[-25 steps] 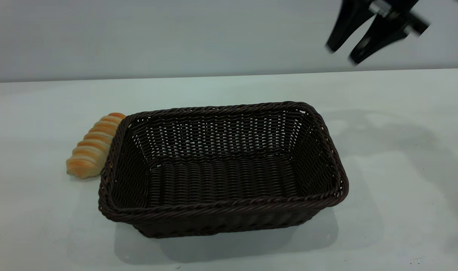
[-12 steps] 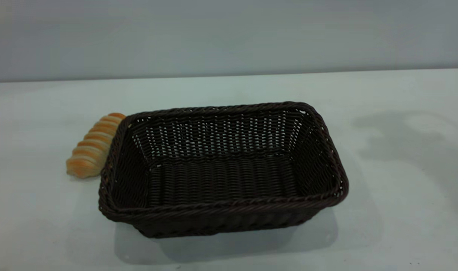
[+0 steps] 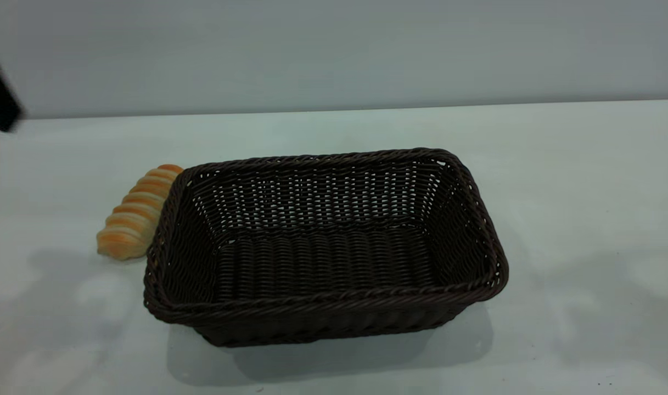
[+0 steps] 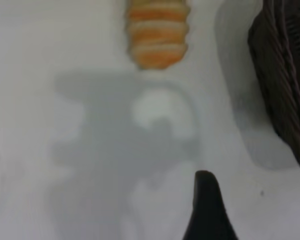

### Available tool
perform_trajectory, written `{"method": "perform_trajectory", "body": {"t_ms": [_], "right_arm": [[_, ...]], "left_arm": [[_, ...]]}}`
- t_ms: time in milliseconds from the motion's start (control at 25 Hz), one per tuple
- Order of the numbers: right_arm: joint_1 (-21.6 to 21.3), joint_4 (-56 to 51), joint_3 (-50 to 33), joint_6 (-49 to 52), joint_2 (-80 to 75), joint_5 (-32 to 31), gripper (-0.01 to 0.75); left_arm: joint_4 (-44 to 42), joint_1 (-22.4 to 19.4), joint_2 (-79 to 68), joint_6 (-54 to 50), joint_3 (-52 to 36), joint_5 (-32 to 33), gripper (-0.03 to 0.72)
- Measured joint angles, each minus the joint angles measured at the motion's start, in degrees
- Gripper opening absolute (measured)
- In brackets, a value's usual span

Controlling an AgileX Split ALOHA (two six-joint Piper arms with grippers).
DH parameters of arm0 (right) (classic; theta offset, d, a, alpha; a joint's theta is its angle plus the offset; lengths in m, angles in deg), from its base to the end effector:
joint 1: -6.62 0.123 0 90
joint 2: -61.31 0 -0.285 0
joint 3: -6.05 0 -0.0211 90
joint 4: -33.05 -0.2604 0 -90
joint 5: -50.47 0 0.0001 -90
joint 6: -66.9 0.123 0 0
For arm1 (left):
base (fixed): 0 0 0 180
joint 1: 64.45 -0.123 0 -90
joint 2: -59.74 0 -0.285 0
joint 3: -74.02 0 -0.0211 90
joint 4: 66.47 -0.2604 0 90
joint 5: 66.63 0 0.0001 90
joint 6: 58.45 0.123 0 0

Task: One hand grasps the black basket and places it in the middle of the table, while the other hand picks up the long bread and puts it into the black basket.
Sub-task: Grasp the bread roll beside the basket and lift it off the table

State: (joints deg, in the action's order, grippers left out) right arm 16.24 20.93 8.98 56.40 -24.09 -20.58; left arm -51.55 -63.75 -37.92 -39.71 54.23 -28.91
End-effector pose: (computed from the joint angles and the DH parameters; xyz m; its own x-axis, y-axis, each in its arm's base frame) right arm 0.2788 0.0720 0.3546 -0.8451 -0.2560 -0.4693 -0.3504 0.9283 0.1247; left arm 0.3313 -0.0234 0.1947 -0.8844 0.1284 -0.4487 0.1872 0.9783 -0.0891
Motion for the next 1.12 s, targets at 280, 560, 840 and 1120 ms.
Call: {"method": "perform_trajectory", "body": {"t_ms": [280,560,840,1120], "right_arm": [[2.94,-0.12,-7.29,0.00,5.80,0.00,0.444],[2.94,-0.12,-9.16,0.01,8.07,0.00,0.444],[2.94,-0.12,-9.21,0.04,8.13,0.00,0.444],[2.94,-0.12,-9.19,0.04,8.13,0.00,0.444]], "left_arm": [[4.68,0.00,-19.88,4.17,11.63,-6.08,0.514],[6.71,0.00,-34.27,4.22,19.86,-11.31,0.513],[9.71,0.00,-42.80,4.22,21.87,-14.81,0.494],[10.53,-0.10,-37.28,6.93,22.51,-7.94,0.134]]}}
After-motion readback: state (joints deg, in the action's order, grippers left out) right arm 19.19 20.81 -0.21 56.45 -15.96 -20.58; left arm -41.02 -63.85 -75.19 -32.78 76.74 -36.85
